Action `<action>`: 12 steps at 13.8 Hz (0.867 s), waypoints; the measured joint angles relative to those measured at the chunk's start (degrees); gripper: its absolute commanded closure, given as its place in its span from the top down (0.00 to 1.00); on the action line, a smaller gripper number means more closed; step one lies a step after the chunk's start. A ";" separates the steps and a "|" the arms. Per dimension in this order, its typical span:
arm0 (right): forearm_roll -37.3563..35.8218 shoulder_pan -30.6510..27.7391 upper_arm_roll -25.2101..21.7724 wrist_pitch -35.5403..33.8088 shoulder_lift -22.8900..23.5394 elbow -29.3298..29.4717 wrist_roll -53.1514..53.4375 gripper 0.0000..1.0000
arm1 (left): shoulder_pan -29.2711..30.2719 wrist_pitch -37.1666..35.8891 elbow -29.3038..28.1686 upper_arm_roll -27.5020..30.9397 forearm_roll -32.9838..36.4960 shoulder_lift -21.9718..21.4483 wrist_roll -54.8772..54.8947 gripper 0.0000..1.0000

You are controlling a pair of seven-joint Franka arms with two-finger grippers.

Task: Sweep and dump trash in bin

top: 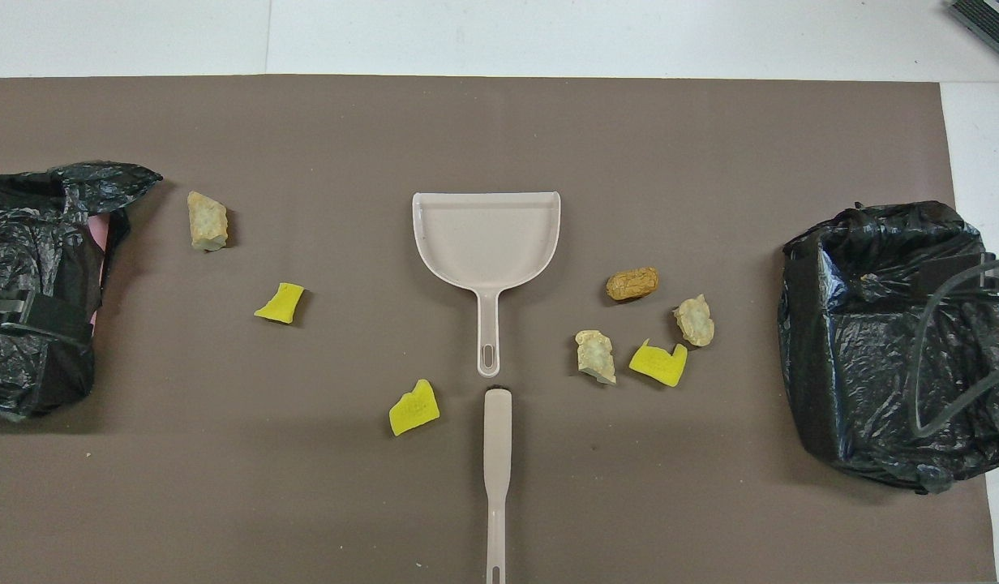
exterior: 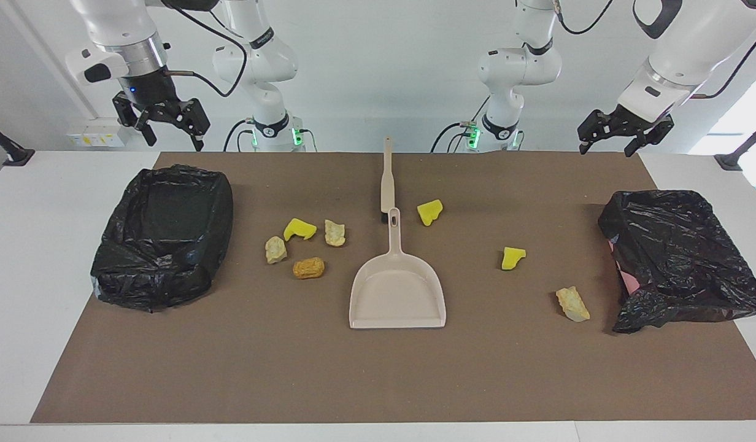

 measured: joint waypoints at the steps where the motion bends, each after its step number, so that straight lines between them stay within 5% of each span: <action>1: 0.00 0.00 0.00 0.00 0.00 0.00 0.00 1.00 | -0.01 0.02 -0.23 -0.07 -0.01 -0.06 0.01 1.00; 12: 0.00 0.00 0.00 0.00 0.00 0.00 0.00 1.00 | -12.40 10.16 -14.80 -0.63 -1.34 -4.56 -1.97 1.00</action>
